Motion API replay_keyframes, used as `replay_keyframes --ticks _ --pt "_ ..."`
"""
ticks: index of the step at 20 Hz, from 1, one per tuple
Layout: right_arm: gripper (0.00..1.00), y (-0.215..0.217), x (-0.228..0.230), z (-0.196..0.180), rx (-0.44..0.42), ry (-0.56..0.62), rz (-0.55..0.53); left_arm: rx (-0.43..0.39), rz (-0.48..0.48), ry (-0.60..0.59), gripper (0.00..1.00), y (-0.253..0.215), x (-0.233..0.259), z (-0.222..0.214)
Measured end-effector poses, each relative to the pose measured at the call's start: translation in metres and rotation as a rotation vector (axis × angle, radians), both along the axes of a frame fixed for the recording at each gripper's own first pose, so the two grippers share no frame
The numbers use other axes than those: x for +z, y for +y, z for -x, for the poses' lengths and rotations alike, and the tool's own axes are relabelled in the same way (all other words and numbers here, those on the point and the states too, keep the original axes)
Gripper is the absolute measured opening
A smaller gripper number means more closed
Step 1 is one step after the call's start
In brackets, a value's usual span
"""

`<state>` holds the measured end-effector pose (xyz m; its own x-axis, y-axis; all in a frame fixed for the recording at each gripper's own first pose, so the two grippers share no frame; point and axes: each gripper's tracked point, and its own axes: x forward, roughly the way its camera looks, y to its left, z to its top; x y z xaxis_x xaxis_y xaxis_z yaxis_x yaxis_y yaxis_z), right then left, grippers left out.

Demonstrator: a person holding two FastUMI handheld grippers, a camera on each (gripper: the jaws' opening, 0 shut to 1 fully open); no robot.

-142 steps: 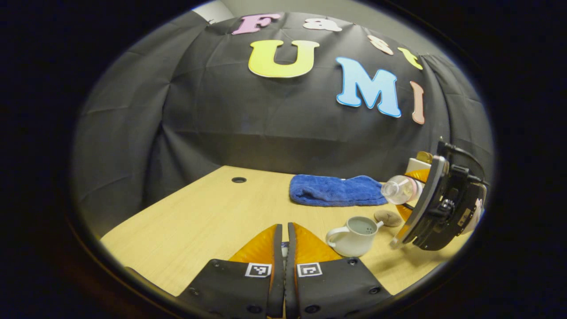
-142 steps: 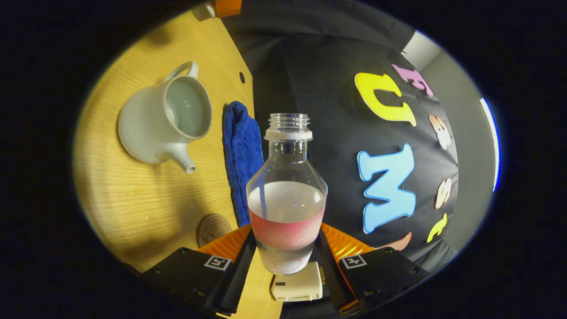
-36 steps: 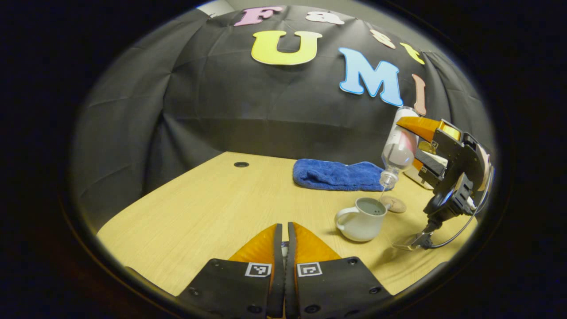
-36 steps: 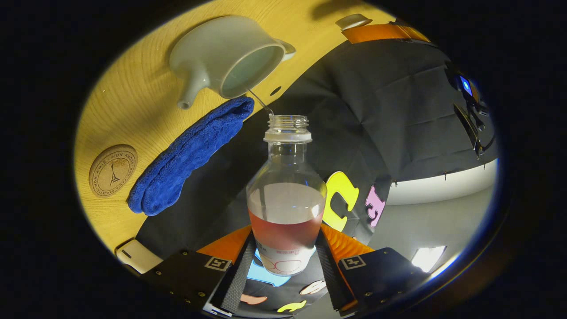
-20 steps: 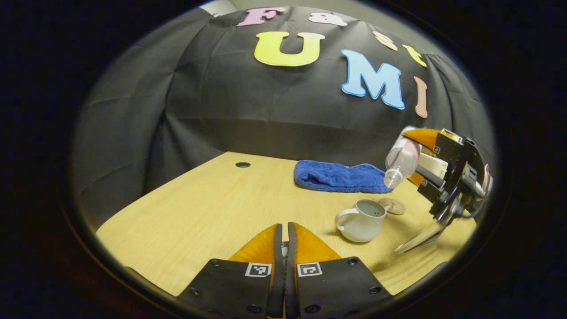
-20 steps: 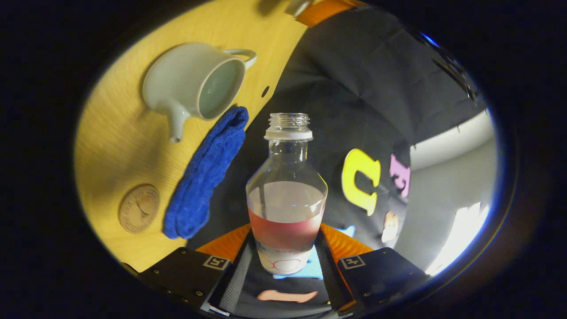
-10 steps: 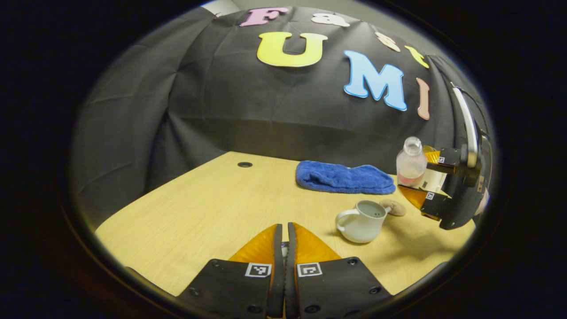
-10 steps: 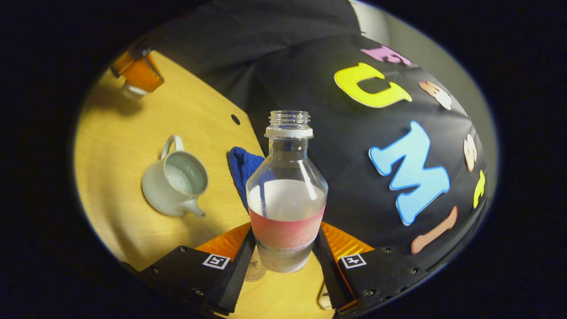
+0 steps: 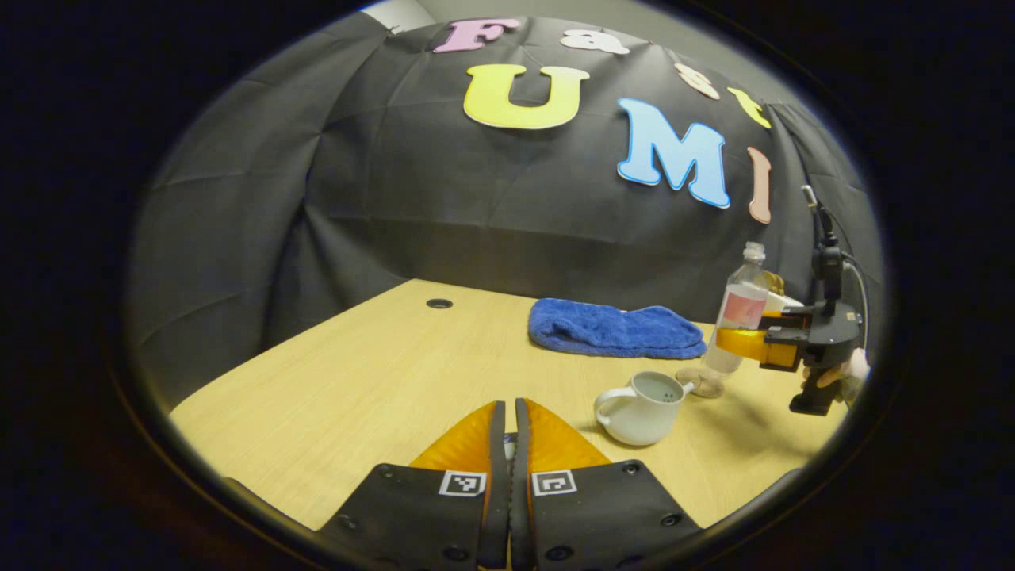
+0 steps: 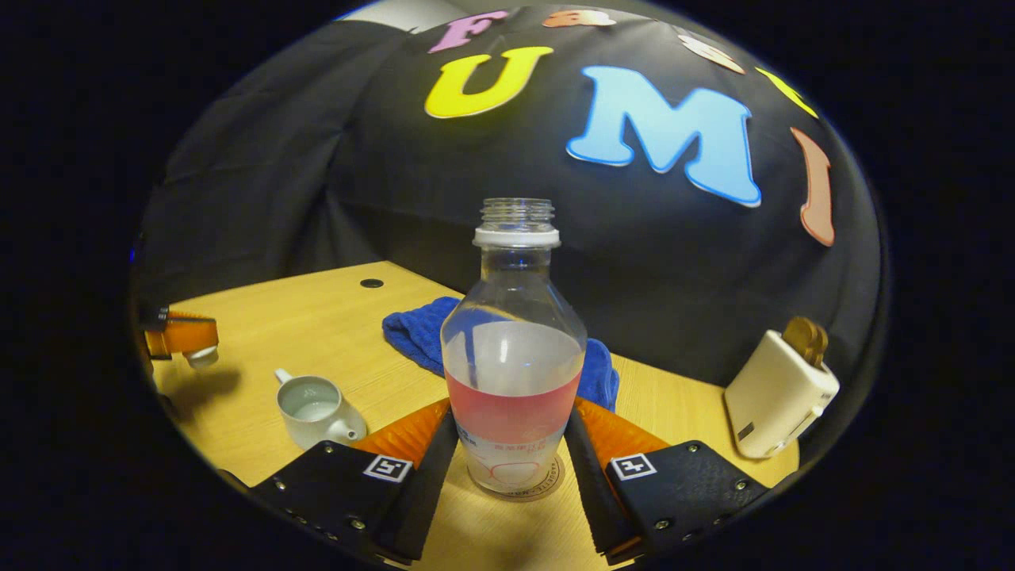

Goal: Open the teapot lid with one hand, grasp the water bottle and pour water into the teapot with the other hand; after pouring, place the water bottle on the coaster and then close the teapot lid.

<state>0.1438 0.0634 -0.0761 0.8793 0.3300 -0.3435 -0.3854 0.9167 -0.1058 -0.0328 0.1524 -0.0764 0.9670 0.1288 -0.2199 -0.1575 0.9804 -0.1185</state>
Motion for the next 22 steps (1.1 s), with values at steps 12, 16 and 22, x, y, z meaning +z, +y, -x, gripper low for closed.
replay_keyframes --ticks 12,16,22 --pt "0.76 -0.014 -0.026 -0.019 -0.074 0.070 -0.101 -0.006 0.001 0.005 0.07 -0.004 0.002 -0.002" --pt "0.82 -0.009 -0.021 -0.018 -0.060 0.077 -0.144 -0.011 -0.004 0.001 0.08 -0.005 0.005 0.000" --pt "0.98 -0.008 -0.006 -0.014 -0.047 0.025 -0.110 -0.026 -0.002 -0.004 0.08 -0.012 0.008 0.000"
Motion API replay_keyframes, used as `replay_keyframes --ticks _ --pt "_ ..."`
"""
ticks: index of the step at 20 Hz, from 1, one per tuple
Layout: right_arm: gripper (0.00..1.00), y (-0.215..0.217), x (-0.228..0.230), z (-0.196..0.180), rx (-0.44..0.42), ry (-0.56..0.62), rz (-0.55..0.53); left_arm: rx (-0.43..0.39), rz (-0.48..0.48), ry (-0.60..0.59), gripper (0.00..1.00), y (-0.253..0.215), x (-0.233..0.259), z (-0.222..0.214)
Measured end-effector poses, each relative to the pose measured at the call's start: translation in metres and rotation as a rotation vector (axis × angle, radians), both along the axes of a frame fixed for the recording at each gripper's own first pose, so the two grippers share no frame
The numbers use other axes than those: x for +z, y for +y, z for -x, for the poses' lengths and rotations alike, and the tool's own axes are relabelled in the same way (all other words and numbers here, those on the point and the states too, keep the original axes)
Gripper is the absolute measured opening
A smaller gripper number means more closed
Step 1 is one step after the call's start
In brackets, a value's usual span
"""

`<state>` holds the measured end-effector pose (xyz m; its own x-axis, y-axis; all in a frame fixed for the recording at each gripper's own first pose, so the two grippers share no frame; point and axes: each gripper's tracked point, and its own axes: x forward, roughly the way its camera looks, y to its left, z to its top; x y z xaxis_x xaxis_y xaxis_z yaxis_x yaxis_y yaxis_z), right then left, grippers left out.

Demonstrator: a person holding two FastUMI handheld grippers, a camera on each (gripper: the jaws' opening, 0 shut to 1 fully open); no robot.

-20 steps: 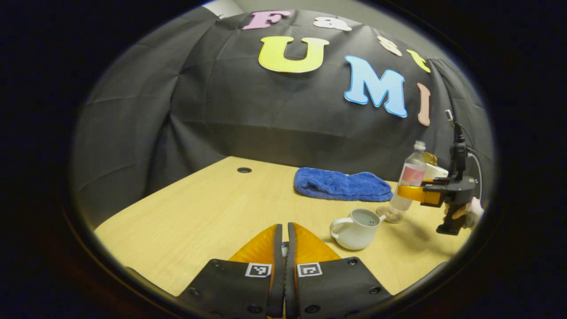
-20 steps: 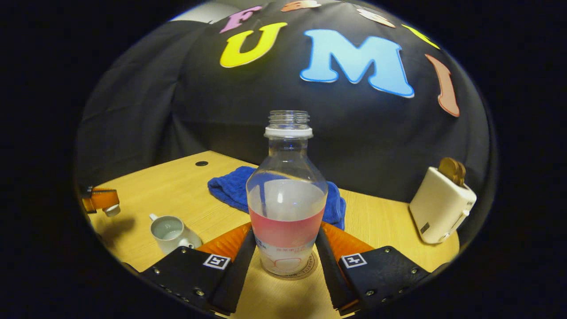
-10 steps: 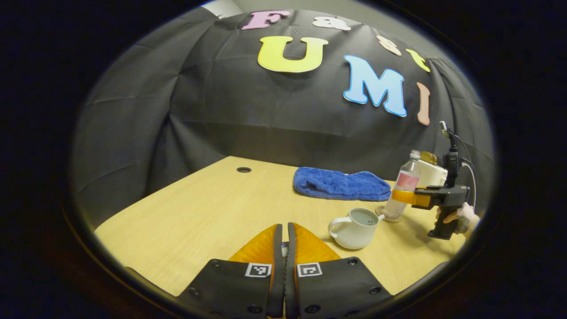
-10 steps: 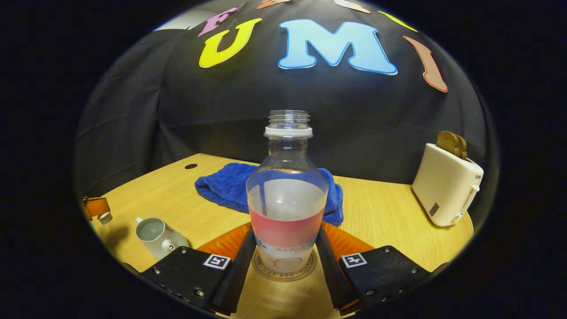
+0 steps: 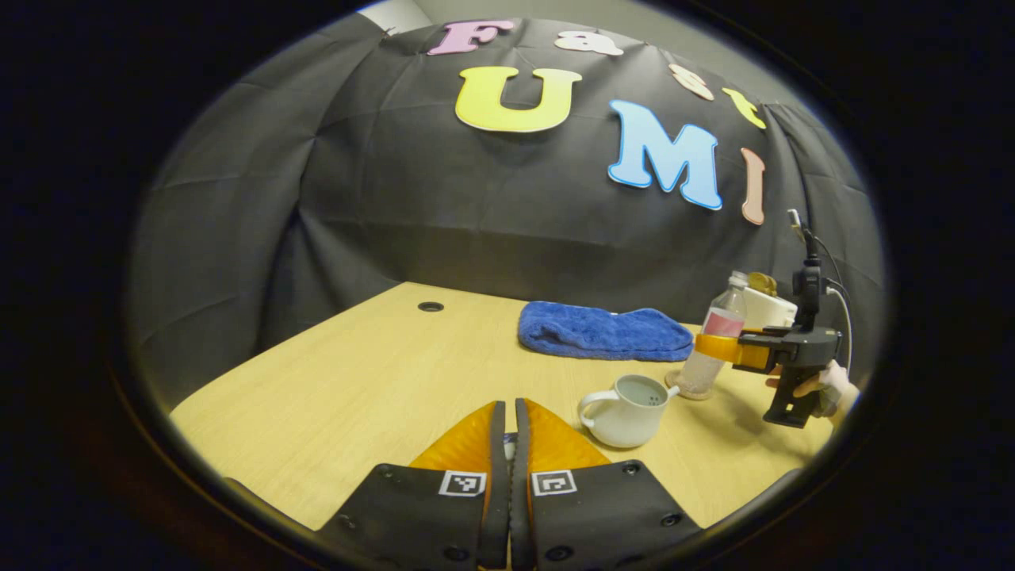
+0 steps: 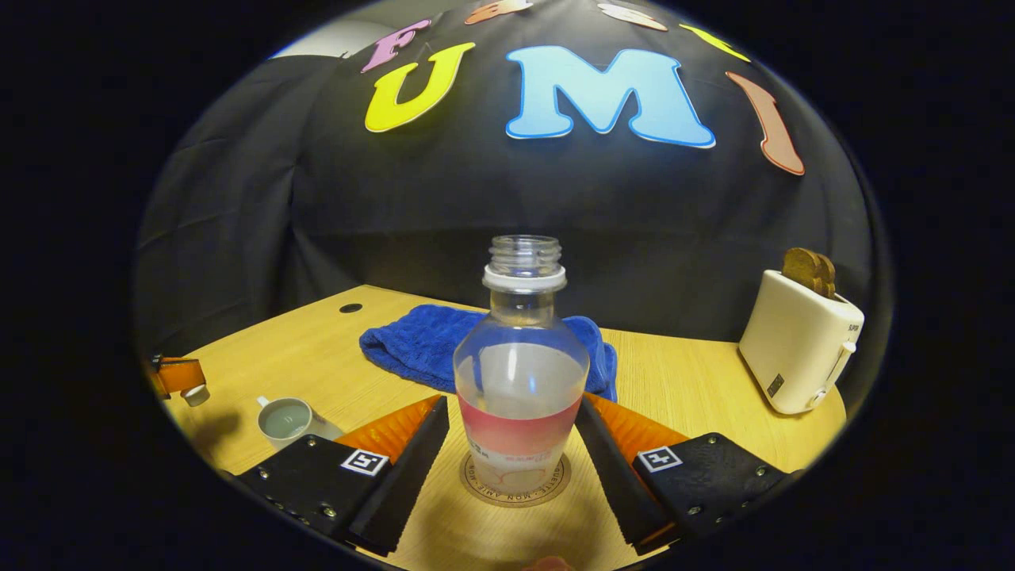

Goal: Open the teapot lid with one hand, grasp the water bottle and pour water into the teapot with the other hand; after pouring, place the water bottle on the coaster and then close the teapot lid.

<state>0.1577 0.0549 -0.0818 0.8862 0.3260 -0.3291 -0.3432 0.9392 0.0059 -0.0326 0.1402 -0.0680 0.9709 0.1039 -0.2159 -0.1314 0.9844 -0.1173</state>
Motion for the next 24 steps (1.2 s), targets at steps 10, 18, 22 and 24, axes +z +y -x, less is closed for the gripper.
replay_keyframes --ticks 10,18,22,24 --pt "0.98 -0.015 0.017 0.008 -0.035 -0.053 -0.004 -0.068 -0.025 -0.070 0.07 -0.031 0.037 -0.022" --pt "0.98 -0.044 0.026 0.031 -0.079 -0.068 -0.063 -0.152 -0.052 -0.098 0.07 -0.072 0.052 -0.061" --pt "0.98 -0.048 0.027 0.041 -0.074 -0.078 -0.064 -0.176 -0.080 -0.091 0.07 -0.091 0.048 -0.083" --pt "0.98 -0.049 0.029 0.044 -0.070 -0.088 -0.066 -0.186 -0.079 -0.089 0.08 -0.100 0.045 -0.090"
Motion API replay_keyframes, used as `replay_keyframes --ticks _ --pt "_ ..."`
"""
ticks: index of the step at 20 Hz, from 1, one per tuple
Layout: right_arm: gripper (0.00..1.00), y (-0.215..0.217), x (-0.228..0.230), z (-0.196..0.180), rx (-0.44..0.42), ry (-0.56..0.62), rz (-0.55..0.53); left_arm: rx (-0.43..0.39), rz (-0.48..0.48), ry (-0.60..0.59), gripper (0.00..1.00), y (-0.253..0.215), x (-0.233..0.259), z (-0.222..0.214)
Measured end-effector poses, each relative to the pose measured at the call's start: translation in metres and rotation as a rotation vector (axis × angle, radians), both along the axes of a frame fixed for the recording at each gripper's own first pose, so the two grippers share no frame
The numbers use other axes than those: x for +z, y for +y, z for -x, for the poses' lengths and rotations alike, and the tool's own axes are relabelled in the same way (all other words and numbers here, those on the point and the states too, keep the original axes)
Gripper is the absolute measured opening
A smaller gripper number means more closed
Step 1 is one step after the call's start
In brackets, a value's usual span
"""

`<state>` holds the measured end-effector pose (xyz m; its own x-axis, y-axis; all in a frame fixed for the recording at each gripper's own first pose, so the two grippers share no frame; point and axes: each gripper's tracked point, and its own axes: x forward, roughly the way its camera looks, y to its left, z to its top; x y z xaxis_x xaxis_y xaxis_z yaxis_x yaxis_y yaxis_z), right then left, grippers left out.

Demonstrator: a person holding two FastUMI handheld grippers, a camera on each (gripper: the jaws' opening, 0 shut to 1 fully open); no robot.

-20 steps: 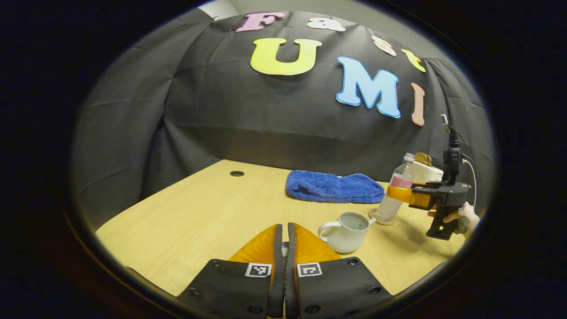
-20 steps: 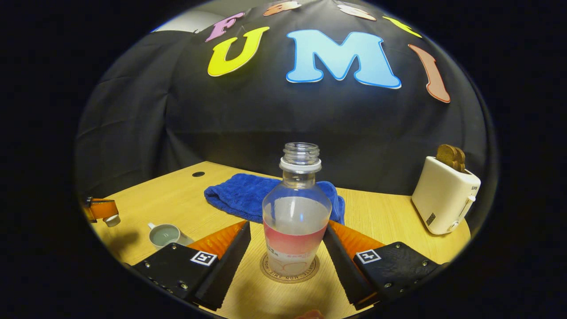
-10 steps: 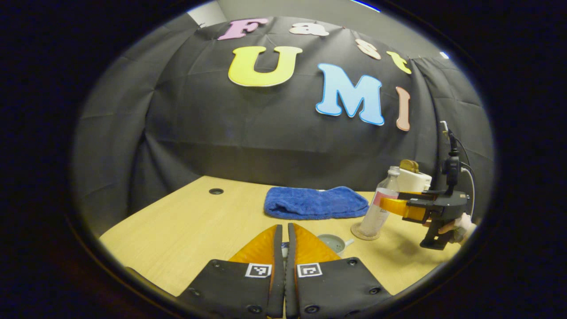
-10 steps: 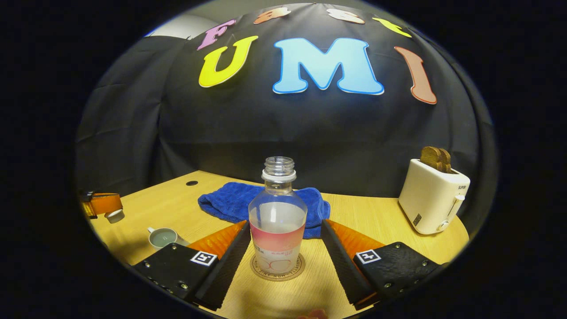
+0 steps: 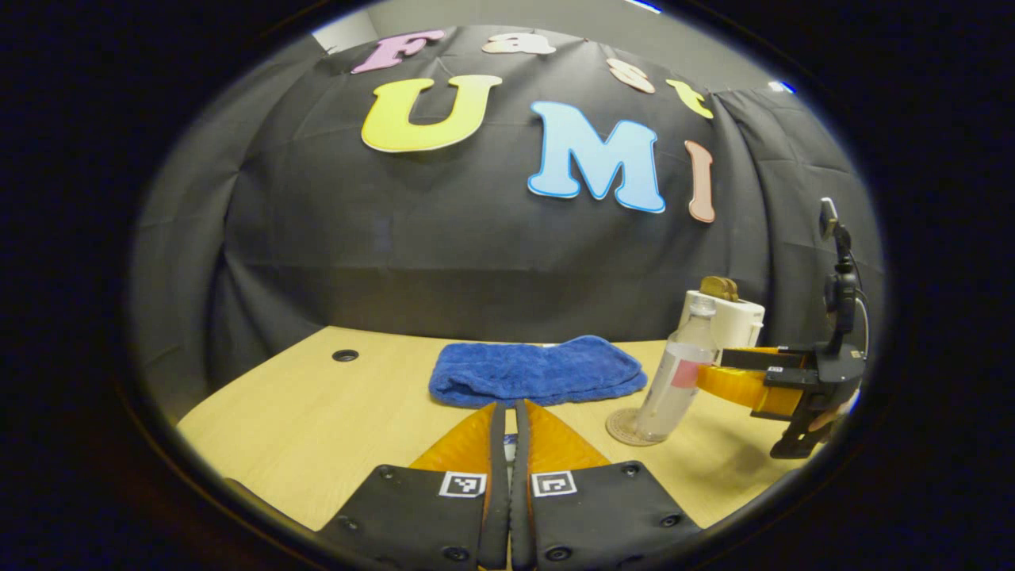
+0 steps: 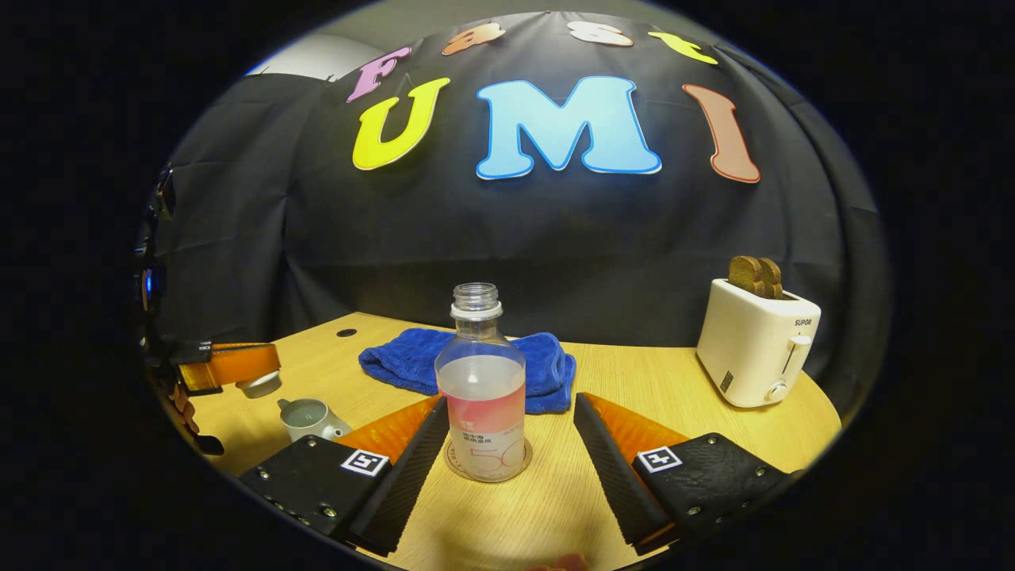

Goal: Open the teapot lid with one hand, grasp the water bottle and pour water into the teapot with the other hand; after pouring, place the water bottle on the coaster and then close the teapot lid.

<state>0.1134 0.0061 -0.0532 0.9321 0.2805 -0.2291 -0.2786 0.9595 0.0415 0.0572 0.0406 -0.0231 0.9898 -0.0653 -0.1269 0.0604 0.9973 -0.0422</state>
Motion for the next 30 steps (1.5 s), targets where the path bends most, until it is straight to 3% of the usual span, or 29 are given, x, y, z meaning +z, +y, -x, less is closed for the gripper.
replay_keyframes --ticks 16,29,30 --pt "0.98 0.001 -0.001 -0.001 0.017 0.008 -0.076 -0.016 -0.077 0.012 0.07 -0.026 -0.025 -0.023" --pt "0.98 0.003 0.004 0.007 0.028 -0.013 -0.061 -0.005 -0.126 0.023 0.07 -0.032 -0.040 -0.020" --pt "0.98 0.002 0.004 0.007 0.028 -0.014 -0.061 -0.013 -0.111 0.023 0.15 -0.033 -0.042 -0.023"
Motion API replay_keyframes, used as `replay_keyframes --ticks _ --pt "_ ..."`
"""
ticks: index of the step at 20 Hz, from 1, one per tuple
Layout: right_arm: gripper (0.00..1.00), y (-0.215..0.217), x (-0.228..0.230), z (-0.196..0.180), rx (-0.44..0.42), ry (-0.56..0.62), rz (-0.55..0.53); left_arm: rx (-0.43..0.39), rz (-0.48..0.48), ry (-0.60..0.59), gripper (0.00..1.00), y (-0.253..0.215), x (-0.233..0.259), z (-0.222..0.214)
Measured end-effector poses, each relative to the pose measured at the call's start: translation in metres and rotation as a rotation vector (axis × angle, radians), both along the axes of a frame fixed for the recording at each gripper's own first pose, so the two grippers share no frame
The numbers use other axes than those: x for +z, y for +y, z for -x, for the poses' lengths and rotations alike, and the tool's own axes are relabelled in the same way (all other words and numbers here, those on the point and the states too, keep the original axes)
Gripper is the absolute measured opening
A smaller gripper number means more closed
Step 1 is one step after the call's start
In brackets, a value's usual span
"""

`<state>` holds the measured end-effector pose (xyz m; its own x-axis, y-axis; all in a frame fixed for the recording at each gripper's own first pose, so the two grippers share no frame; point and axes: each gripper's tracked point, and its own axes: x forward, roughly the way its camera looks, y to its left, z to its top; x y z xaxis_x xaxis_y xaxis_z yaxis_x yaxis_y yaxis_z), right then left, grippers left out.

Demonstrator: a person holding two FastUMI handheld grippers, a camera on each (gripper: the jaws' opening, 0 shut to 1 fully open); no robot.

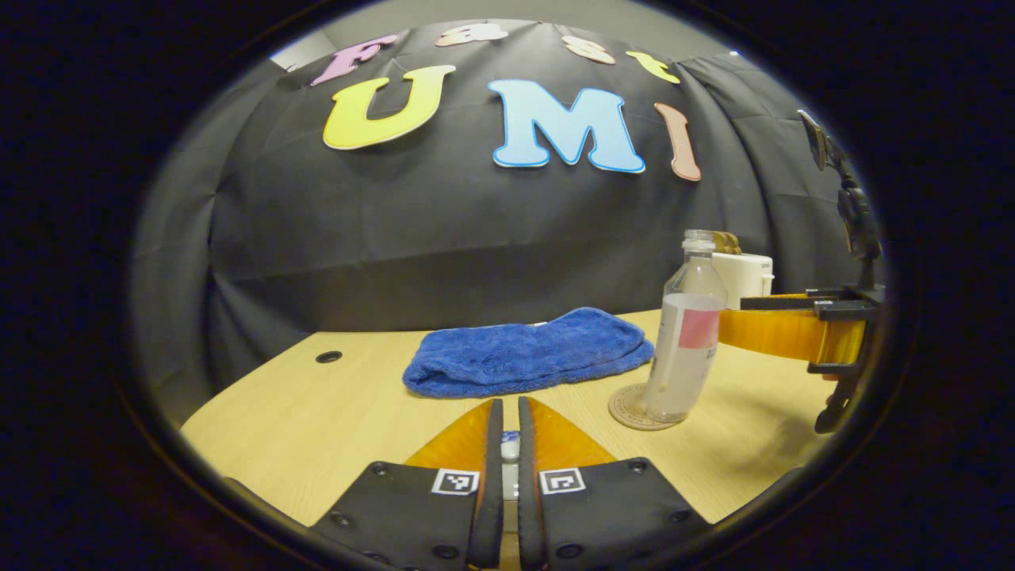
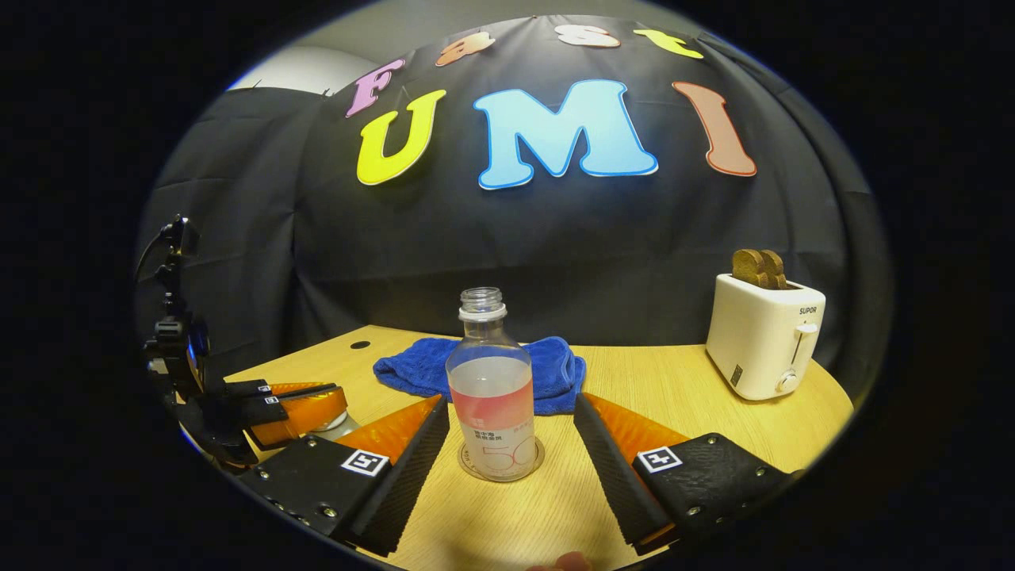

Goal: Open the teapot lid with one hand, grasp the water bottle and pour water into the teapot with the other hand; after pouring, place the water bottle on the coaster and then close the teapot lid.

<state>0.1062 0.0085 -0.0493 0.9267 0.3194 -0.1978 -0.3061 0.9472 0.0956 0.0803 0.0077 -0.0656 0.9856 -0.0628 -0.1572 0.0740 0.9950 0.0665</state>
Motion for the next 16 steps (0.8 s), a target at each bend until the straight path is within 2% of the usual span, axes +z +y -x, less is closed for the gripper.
replay_keyframes --ticks 3,5,6,10,16 --pt "0.98 0.000 0.000 0.000 -0.001 0.001 -0.001 -0.006 0.040 0.001 0.19 -0.001 0.002 0.001" --pt "0.98 0.001 0.000 0.002 -0.003 0.003 0.002 -0.003 0.052 0.004 0.51 -0.001 0.002 0.007" --pt "0.98 0.001 -0.001 0.004 -0.006 0.002 0.003 0.000 0.057 0.002 0.57 0.001 0.005 0.009" --pt "0.98 0.001 0.003 0.013 -0.024 -0.011 0.002 -0.014 0.073 -0.018 0.48 -0.001 0.020 0.022" --pt "0.98 0.001 0.026 0.045 -0.109 -0.065 0.019 -0.037 0.083 -0.076 0.48 -0.009 0.053 0.067"
